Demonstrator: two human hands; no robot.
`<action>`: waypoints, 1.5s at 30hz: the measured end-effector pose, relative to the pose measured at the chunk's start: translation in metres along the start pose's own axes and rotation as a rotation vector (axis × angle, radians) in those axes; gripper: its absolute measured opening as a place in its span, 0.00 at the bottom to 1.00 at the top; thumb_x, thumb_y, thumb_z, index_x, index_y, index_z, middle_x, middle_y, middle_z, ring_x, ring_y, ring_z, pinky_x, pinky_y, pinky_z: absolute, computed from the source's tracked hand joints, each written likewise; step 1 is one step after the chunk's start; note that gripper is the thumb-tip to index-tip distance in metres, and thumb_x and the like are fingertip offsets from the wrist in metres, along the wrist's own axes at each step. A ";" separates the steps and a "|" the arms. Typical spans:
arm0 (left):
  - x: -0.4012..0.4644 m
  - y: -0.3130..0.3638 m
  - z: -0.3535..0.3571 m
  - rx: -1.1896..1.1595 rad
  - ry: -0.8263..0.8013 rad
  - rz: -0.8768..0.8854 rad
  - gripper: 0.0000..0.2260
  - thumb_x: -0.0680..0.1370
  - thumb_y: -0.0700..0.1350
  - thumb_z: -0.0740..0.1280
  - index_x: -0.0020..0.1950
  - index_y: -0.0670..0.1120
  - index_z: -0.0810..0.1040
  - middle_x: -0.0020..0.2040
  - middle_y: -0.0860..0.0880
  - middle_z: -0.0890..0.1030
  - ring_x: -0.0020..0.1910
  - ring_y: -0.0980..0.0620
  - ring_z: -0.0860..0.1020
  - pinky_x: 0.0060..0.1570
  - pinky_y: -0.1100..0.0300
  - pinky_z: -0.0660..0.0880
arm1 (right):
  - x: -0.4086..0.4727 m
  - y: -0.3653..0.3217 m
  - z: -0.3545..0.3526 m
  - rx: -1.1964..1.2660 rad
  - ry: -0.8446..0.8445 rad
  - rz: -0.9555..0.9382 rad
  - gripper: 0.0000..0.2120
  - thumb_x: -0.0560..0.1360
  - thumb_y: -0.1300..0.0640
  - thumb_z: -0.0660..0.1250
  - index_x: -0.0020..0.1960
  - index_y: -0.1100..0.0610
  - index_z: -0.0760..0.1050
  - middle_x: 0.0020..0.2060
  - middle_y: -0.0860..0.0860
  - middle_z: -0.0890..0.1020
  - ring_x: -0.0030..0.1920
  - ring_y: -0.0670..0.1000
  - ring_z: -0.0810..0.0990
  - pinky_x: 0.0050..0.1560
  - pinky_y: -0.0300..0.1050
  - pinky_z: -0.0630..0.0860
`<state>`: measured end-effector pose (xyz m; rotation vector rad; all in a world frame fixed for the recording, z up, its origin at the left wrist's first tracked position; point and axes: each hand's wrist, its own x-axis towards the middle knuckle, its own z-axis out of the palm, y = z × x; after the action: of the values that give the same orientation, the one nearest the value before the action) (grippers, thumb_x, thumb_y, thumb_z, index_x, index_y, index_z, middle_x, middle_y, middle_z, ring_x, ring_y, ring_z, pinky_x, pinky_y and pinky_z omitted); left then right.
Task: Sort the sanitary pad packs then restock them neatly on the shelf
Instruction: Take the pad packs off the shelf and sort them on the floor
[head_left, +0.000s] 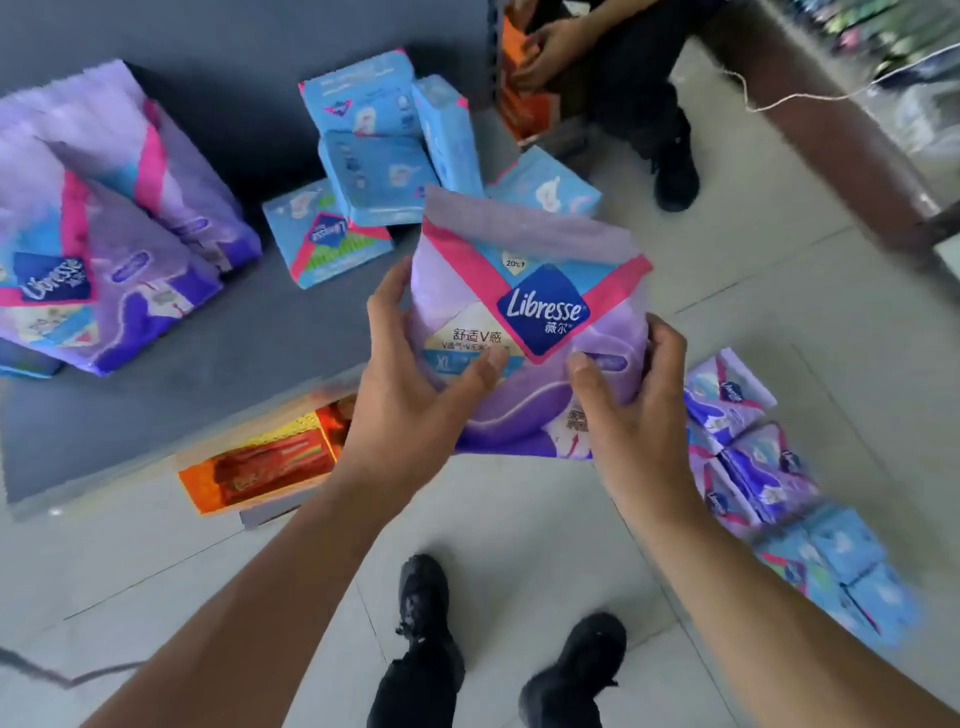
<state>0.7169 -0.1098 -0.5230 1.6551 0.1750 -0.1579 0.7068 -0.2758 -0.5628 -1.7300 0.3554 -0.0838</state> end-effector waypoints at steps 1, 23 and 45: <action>-0.001 0.000 0.021 0.043 -0.036 -0.015 0.32 0.75 0.41 0.71 0.73 0.54 0.57 0.63 0.55 0.77 0.57 0.57 0.80 0.49 0.56 0.81 | -0.002 0.007 -0.021 0.001 0.031 0.022 0.24 0.71 0.47 0.69 0.63 0.52 0.67 0.55 0.43 0.79 0.56 0.43 0.79 0.54 0.45 0.77; -0.032 -0.139 0.326 0.602 -0.578 -0.382 0.22 0.74 0.43 0.74 0.60 0.54 0.66 0.59 0.50 0.76 0.53 0.53 0.80 0.42 0.66 0.78 | -0.078 0.204 -0.291 0.071 0.374 0.856 0.18 0.72 0.47 0.71 0.58 0.48 0.70 0.52 0.49 0.81 0.49 0.51 0.83 0.53 0.58 0.80; 0.061 -0.486 0.476 1.086 -0.877 -0.101 0.27 0.76 0.46 0.68 0.73 0.46 0.64 0.66 0.42 0.71 0.63 0.43 0.73 0.60 0.47 0.74 | 0.009 0.562 -0.279 -0.225 0.539 0.888 0.25 0.74 0.55 0.69 0.69 0.57 0.68 0.62 0.55 0.77 0.62 0.58 0.76 0.59 0.47 0.73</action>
<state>0.6760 -0.5395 -1.0522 2.4527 -0.6015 -1.1902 0.5388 -0.6255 -1.0559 -1.6017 1.5425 0.1467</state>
